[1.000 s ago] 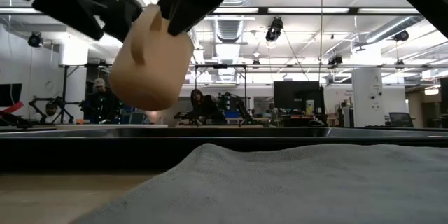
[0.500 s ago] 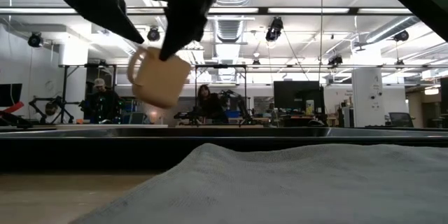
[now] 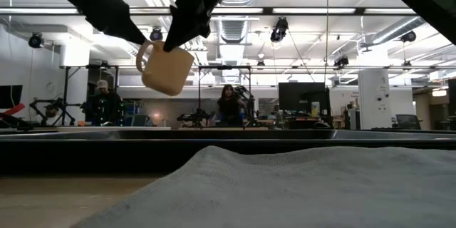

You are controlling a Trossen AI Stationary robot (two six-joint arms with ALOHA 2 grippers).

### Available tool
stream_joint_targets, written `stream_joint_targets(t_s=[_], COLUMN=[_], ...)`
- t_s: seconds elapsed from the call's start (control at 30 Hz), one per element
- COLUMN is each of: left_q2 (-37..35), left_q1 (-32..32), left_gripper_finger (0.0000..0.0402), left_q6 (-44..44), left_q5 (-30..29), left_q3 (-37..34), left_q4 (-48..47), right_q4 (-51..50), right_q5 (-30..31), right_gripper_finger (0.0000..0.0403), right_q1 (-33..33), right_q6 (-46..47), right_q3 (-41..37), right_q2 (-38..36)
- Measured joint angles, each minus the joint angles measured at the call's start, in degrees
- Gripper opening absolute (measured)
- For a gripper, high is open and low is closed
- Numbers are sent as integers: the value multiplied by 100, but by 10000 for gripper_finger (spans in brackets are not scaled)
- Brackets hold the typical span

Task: Set up tray
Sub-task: Put the orange plastic mug on the serving tray

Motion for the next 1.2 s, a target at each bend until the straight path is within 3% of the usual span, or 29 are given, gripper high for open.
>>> stream_joint_targets(t_s=[0.2, 0.47, 1.2], left_q2=[-4, -48, 199], left_q1=[10, -111, -142], left_gripper_finger=[283, 283, 283], left_q6=[0, 142, -251], left_q5=[-264, 81, -439], left_q3=[-81, -77, -83], left_q4=[86, 96, 53], right_q4=[217, -76, 519], right_q5=[-64, 55, -44], right_gripper_finger=[9, 8, 8], right_q1=[-184, -314, -181], right_q6=[-62, -174, 127], right_q3=[-2, 13, 9], right_q2=[11, 8, 17])
